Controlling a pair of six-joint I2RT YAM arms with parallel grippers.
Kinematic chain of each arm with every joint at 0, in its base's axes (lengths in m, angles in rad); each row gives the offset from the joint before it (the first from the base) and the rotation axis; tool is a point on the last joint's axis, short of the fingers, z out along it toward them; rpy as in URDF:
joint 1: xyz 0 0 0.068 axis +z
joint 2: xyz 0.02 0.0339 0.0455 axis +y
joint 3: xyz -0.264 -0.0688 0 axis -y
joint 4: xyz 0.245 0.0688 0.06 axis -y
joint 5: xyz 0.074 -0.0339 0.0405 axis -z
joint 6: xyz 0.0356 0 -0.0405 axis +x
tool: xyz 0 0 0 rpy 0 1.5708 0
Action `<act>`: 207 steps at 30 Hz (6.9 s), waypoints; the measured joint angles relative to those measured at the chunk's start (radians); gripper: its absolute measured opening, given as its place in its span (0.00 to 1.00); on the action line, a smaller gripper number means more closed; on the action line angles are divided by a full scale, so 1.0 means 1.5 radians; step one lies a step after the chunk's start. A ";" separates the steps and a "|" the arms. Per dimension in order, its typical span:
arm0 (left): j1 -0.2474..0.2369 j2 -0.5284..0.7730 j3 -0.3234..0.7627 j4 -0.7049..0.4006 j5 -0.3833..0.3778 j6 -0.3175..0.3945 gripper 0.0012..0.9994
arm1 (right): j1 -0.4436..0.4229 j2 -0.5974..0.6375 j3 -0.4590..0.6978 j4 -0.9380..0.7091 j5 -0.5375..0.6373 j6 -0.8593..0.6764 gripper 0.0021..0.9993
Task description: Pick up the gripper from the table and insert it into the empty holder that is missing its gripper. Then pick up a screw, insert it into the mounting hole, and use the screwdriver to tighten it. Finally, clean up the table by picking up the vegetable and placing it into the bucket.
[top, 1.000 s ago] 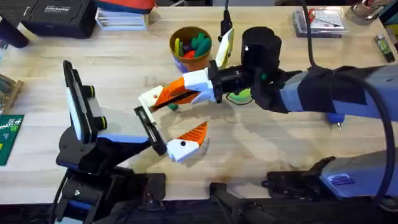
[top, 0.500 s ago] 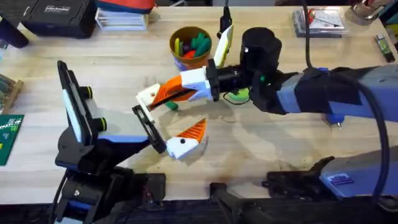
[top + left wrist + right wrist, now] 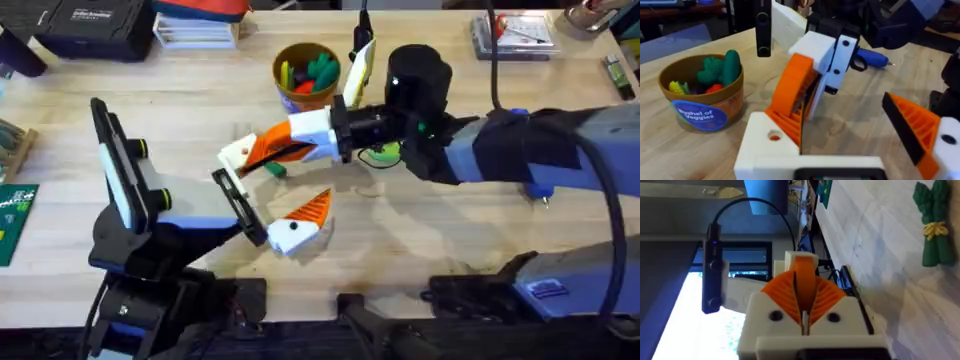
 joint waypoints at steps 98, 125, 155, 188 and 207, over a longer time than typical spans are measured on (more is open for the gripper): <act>-0.014 0.000 0.000 -0.006 0.084 0.005 0.99 | -0.049 -0.159 0.089 -0.883 0.718 -0.714 0.41; -0.014 0.000 0.000 -0.006 0.085 0.005 0.99 | -0.047 -0.136 0.096 -0.851 0.723 -0.714 0.18; -0.014 0.000 0.000 -0.006 0.086 0.005 0.99 | -0.035 -0.193 0.335 -1.131 0.729 -0.764 0.00; -0.014 0.000 0.000 -0.008 0.101 0.005 0.99 | 0.297 -0.118 0.512 -1.082 0.661 -0.822 0.00; -0.015 0.001 0.000 -0.009 0.108 0.000 0.99 | 0.296 -0.086 0.514 -1.066 0.668 -0.820 0.00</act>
